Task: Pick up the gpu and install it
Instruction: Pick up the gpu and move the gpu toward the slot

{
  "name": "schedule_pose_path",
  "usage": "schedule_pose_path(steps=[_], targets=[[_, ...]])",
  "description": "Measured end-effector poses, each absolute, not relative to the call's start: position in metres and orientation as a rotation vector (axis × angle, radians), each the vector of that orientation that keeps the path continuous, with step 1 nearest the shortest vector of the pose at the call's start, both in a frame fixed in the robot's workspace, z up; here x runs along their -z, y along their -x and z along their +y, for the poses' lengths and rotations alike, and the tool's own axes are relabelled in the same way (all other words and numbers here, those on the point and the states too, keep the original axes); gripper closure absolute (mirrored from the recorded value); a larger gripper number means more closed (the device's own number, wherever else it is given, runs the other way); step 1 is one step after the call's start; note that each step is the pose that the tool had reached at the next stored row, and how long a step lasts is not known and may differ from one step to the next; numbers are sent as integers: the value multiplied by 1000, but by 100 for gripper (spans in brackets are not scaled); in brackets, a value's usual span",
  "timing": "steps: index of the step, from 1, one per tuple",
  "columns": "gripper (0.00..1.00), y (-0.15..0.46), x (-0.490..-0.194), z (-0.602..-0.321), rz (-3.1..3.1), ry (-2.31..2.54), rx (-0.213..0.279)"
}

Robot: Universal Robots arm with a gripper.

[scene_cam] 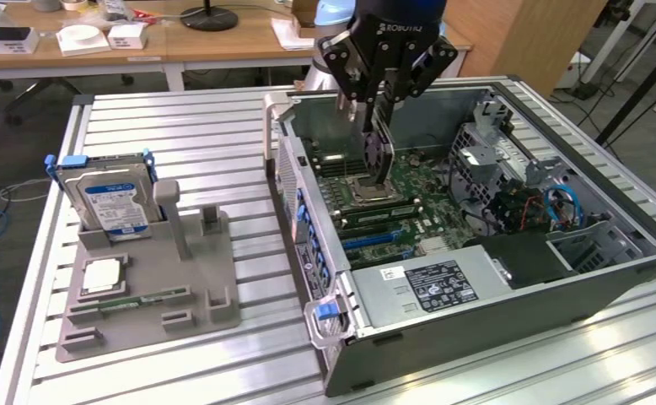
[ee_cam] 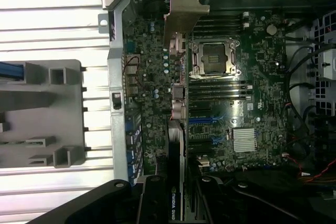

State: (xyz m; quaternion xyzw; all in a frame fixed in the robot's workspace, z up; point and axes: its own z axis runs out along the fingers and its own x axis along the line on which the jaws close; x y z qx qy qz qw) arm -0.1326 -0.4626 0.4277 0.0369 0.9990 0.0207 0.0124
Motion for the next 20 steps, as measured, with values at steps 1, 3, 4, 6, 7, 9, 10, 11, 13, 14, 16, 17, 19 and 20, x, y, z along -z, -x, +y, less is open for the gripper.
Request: schedule_pose_path(steps=[1, 3, 4, 6, 7, 9, 10, 11, 13, 14, 16, 17, 19, 20], targets=[[74, 132, -428, -463, 3114, -115, -65], [74, 132, -428, -463, 3114, -115, -65], [74, 131, -428, -463, 3114, -115, -65], [74, 131, -428, -463, 3114, -115, -65], [74, 131, -428, -463, 3114, -115, -65], [74, 130, -428, -463, 3114, -115, -65], [74, 130, -428, -463, 3114, -115, -65], [74, 130, -428, -463, 3114, -115, -65], [74, 129, -428, -463, 3114, -115, -65], [74, 129, -428, -463, 3114, -115, -65], [74, 128, -428, -463, 3114, -115, -65], [74, 128, -428, -463, 3114, -115, -65], [74, 127, -428, -463, 3114, -115, -65], [74, 127, -428, -463, 3114, -115, -65]])
